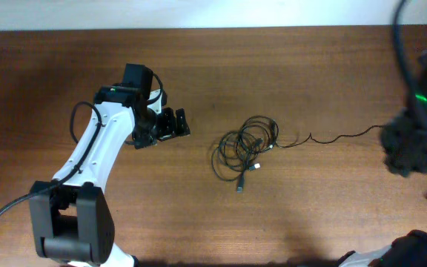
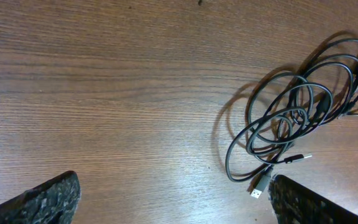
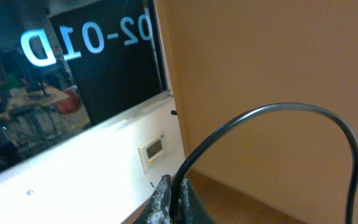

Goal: Untangle cables
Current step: 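Pull the grasped cable up and right with the right gripper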

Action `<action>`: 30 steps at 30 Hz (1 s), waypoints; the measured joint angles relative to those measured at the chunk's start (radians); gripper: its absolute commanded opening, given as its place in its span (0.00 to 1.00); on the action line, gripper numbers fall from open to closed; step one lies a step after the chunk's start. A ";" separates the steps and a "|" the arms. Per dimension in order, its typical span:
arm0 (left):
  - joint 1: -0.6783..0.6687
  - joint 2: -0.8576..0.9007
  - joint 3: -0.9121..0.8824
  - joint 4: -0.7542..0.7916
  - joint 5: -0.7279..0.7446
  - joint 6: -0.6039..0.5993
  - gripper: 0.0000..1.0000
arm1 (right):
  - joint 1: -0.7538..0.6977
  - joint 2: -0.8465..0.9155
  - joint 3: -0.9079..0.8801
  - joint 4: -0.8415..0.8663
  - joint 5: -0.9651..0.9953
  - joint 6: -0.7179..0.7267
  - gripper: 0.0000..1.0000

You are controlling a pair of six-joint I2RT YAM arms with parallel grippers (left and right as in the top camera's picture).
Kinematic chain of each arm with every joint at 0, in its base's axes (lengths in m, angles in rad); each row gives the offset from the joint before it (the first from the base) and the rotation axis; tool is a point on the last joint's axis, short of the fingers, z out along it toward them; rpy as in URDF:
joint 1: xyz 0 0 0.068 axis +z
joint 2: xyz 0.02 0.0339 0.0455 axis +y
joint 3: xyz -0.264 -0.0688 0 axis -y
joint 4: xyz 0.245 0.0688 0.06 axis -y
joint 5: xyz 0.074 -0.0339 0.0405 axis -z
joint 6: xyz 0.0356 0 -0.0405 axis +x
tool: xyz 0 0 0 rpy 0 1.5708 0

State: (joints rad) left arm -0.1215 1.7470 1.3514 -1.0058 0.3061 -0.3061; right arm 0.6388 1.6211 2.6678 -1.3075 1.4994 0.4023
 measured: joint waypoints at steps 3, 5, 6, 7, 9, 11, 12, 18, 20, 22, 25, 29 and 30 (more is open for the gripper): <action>0.000 0.000 0.000 0.000 0.000 0.000 0.99 | -0.070 0.013 -0.059 -0.014 -0.065 0.016 0.04; 0.000 0.000 0.000 0.000 0.000 0.000 0.99 | -0.150 0.018 -0.083 -0.040 -0.168 0.018 0.04; 0.000 0.000 0.000 0.000 0.000 0.000 0.99 | -0.195 0.020 -0.090 -0.055 -0.246 0.020 0.04; 0.000 0.000 0.000 0.000 0.000 0.000 0.99 | -0.238 0.021 -0.094 -0.068 -0.315 0.021 0.04; 0.000 0.000 0.000 0.000 0.000 0.000 0.99 | -0.353 0.023 -0.096 -0.102 -0.500 0.022 0.04; 0.000 0.000 0.000 0.000 0.000 0.000 0.99 | -0.456 0.029 -0.097 -0.130 -0.656 0.021 0.04; 0.000 0.000 0.000 0.000 0.000 0.000 0.99 | -0.517 0.034 -0.097 -0.151 -0.739 0.021 0.04; 0.000 0.000 0.000 0.000 0.000 0.000 0.99 | -0.815 0.134 -0.097 -0.306 -1.089 0.027 0.98; 0.000 0.000 0.000 0.000 0.000 0.000 0.99 | -0.844 0.163 -0.101 -0.322 -1.127 0.028 0.98; 0.000 0.000 0.000 0.000 0.000 0.000 0.99 | -0.863 0.210 -0.115 -0.340 -1.178 0.027 0.99; 0.000 0.000 0.000 0.000 0.000 0.000 0.99 | -0.865 0.252 -0.127 -0.351 -1.216 0.028 0.98; 0.000 0.000 0.000 0.000 0.000 0.000 0.99 | -0.865 0.301 -0.133 -0.383 -1.297 0.027 0.98; 0.000 0.000 0.000 0.000 0.000 0.000 0.99 | -0.865 0.313 -0.135 -0.385 -1.347 0.014 0.98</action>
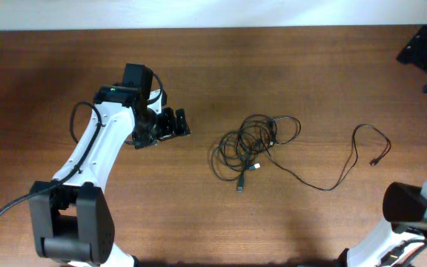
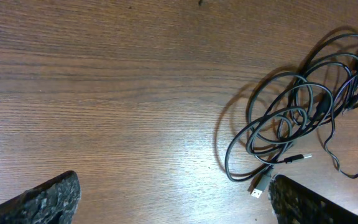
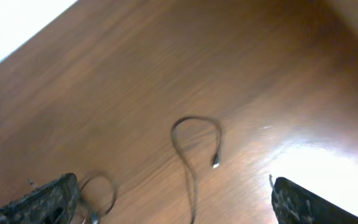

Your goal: Untangle cables

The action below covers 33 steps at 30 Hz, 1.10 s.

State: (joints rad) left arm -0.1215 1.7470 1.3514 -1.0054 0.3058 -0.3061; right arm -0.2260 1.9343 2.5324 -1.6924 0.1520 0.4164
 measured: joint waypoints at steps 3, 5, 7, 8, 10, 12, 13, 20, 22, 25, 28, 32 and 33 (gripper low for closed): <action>0.000 0.000 0.000 0.000 0.000 0.000 0.99 | 0.003 0.016 -0.039 0.000 -0.208 -0.090 0.98; 0.000 0.000 0.000 0.000 0.000 0.000 0.99 | 0.015 0.018 -0.099 0.000 -0.325 -0.154 0.98; 0.000 0.000 0.000 0.002 0.000 0.000 0.99 | 0.048 0.017 -0.178 0.001 -0.381 -0.195 0.99; 0.000 0.000 0.000 0.003 0.000 0.000 0.99 | 0.065 0.017 -0.217 0.003 -0.395 -0.211 0.99; 0.000 0.000 0.000 0.007 0.000 0.000 0.99 | 0.130 0.020 -0.341 0.014 -0.425 -0.254 0.99; 0.000 0.000 0.000 0.007 0.000 0.000 0.99 | 0.201 0.026 -0.460 0.055 -0.434 -0.286 0.99; 0.000 0.000 0.000 0.008 0.000 0.000 0.99 | 0.229 0.026 -0.511 0.080 -0.435 -0.295 0.99; 0.000 0.000 0.000 0.007 -0.003 0.000 0.99 | 0.423 0.029 -0.825 0.297 -0.375 -0.358 0.96; 0.000 0.000 0.000 0.008 -0.003 0.000 0.99 | 0.463 0.030 -0.881 0.332 -0.344 -0.368 0.84; 0.000 0.000 0.000 0.012 -0.003 0.000 0.99 | 0.506 0.030 -0.963 0.441 -0.313 -0.371 0.78; 0.000 0.000 -0.002 0.022 -0.003 0.000 0.99 | 0.540 0.030 -1.062 0.568 -0.294 -0.372 0.77; 0.000 0.000 -0.002 0.023 -0.003 0.000 0.99 | 0.595 0.031 -1.168 0.673 -0.246 -0.375 0.70; 0.000 0.000 -0.003 0.023 -0.003 0.000 0.99 | 0.608 0.031 -1.192 0.696 -0.234 -0.375 0.64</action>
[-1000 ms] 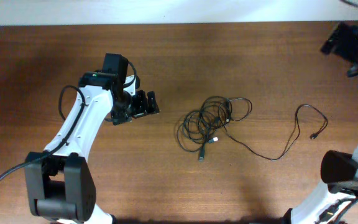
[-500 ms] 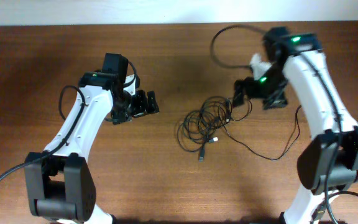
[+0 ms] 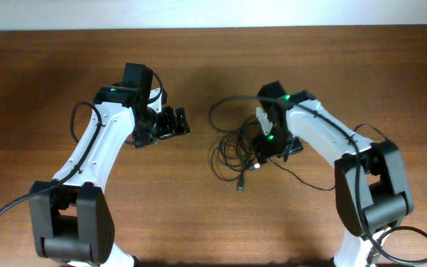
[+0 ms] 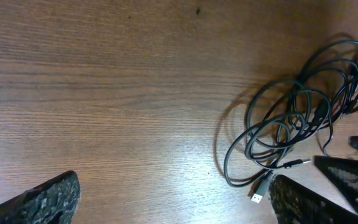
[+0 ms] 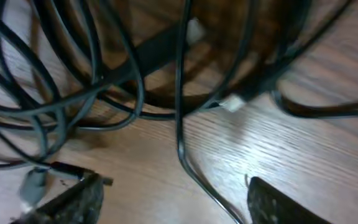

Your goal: Untangle cables

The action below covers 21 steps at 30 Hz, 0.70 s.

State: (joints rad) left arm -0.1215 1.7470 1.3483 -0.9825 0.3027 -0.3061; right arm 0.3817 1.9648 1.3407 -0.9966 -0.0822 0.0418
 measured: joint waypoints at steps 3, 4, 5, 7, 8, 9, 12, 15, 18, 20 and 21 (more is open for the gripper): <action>0.000 0.000 -0.001 0.000 0.000 0.000 0.99 | 0.011 0.000 -0.023 0.010 0.018 -0.005 0.53; 0.000 0.000 -0.001 0.000 0.000 0.000 0.99 | 0.011 0.000 -0.023 0.012 0.023 -0.002 0.53; 0.000 0.000 -0.001 0.000 0.000 0.000 0.99 | 0.011 0.000 -0.023 0.015 0.030 -0.003 0.53; 0.000 0.000 -0.002 0.000 0.000 0.000 0.99 | 0.011 0.000 -0.023 0.015 0.043 -0.004 0.53; 0.000 0.000 -0.002 0.000 0.000 0.000 0.99 | 0.011 0.000 -0.023 0.015 0.048 -0.004 0.52; 0.000 0.000 -0.002 0.000 0.000 0.000 0.99 | 0.011 0.000 -0.023 0.015 0.054 -0.004 0.51; 0.000 0.000 -0.002 0.000 0.000 0.000 0.99 | 0.011 0.000 -0.023 0.026 0.060 -0.006 0.44; 0.000 0.000 -0.002 0.000 -0.001 0.000 0.99 | 0.011 0.000 -0.026 0.040 0.060 -0.008 0.40; 0.000 0.000 -0.002 -0.001 -0.003 0.000 0.99 | 0.011 0.000 -0.064 0.093 0.060 -0.009 0.28; 0.000 0.000 -0.002 0.000 -0.004 0.000 0.99 | 0.011 0.000 -0.085 0.116 0.065 -0.013 0.14; 0.000 0.000 -0.002 0.000 -0.004 0.000 0.99 | 0.011 0.000 -0.085 0.121 0.068 -0.013 0.05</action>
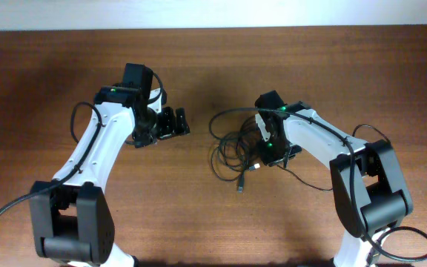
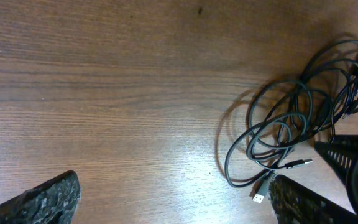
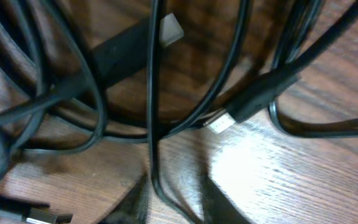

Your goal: Untangle cables

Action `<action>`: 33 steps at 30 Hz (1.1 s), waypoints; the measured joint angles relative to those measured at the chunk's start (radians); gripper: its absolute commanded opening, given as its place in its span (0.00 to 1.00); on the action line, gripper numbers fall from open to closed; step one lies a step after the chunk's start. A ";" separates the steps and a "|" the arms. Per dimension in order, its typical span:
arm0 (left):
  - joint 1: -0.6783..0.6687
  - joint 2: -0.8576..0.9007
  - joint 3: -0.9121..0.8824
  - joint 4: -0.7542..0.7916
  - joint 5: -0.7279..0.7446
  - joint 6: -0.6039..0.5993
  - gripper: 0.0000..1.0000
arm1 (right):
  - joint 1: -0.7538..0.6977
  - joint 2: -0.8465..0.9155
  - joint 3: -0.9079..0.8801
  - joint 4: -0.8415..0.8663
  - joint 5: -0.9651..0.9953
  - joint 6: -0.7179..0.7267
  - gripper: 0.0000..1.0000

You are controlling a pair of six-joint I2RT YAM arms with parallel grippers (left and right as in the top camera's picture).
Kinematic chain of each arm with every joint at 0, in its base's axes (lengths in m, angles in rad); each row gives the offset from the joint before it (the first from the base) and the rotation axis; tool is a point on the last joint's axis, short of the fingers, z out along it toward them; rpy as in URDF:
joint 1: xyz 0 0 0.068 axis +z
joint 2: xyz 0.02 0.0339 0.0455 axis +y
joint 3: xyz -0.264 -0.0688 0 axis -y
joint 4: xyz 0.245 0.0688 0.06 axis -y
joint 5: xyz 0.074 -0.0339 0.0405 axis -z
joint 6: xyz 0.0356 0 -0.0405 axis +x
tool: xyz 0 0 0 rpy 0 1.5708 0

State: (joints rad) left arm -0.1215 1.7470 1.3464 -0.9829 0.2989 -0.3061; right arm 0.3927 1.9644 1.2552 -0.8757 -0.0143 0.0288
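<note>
A tangle of thin black cables [image 1: 237, 148] lies mid-table, and shows at the right of the left wrist view as cables [image 2: 294, 121] with a USB plug [image 2: 258, 198]. My right gripper [image 1: 268, 153] is down on the tangle's right side. Its jaws are drawn in close on either side of one black strand [image 3: 153, 124] that runs between the right gripper [image 3: 173, 202] fingers. A silver-tipped plug [image 3: 219, 124] lies beside it. My left gripper [image 1: 175, 123] hovers open to the left of the tangle, holding nothing, and appears as the left gripper [image 2: 173, 208] over bare wood.
One loose cable tail [image 1: 319, 183] trails right from the tangle and curls up near the right arm's elbow. A strand arcs over the tangle's top [image 1: 232, 111]. The table's back edge [image 1: 213, 30] meets a white wall.
The right gripper's jaws have narrowed from wide open to close round one strand of the tangle. The upper loop has shifted slightly. The left arm has not moved.
First the right gripper was raised off to the right, shut on a cable end stretched out from the tangle. Then it was open and the cable tail lay dropped on the table. Then it stood open over the tangle, and now grips a strand.
</note>
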 measured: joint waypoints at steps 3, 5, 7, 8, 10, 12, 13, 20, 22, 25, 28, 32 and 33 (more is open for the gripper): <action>0.000 0.000 0.000 0.001 0.000 0.000 0.99 | 0.000 0.000 0.000 0.013 -0.001 0.000 0.04; 0.000 0.000 0.000 0.002 0.000 0.000 0.99 | 0.000 0.000 0.003 0.005 -0.001 0.001 0.04; 0.000 0.000 0.000 0.005 0.000 0.000 0.99 | 0.000 0.000 0.023 -0.059 0.000 0.000 0.04; 0.000 0.000 0.000 0.006 0.000 0.000 0.99 | 0.000 0.000 0.059 -0.122 0.000 0.001 0.04; 0.000 0.000 -0.001 0.008 0.000 0.000 0.99 | 0.000 -0.002 0.167 -0.226 0.000 0.000 0.04; 0.000 0.000 -0.001 0.010 0.000 0.000 0.99 | 0.000 -0.012 0.291 -0.326 0.000 0.000 0.04; 0.000 0.000 -0.002 0.011 -0.001 0.000 0.99 | 0.000 -0.029 0.386 -0.377 -0.001 0.001 0.04; 0.000 0.000 -0.003 0.011 0.000 0.000 0.99 | 0.000 -0.161 0.981 -0.562 0.021 0.002 0.04; 0.000 0.000 -0.003 0.011 0.000 0.000 0.99 | 0.000 -0.193 1.111 -0.565 0.069 0.024 0.04; 0.000 0.000 -0.003 0.011 0.000 0.000 0.99 | 0.000 -0.233 1.266 -0.564 0.205 0.090 0.04; 0.000 0.000 -0.003 0.011 0.000 0.000 0.99 | 0.000 -0.265 1.346 -0.561 0.381 0.168 0.04; 0.000 0.000 -0.003 0.011 0.000 0.000 0.99 | 0.000 -0.269 1.350 -0.562 0.526 0.238 0.04; 0.000 0.000 -0.003 0.011 0.000 0.000 0.99 | 0.000 -0.266 1.350 -0.562 0.551 0.256 0.04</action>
State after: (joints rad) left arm -0.1215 1.7470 1.3434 -0.9718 0.2985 -0.3061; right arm 0.3927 1.6989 2.6057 -1.4372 0.5365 0.2844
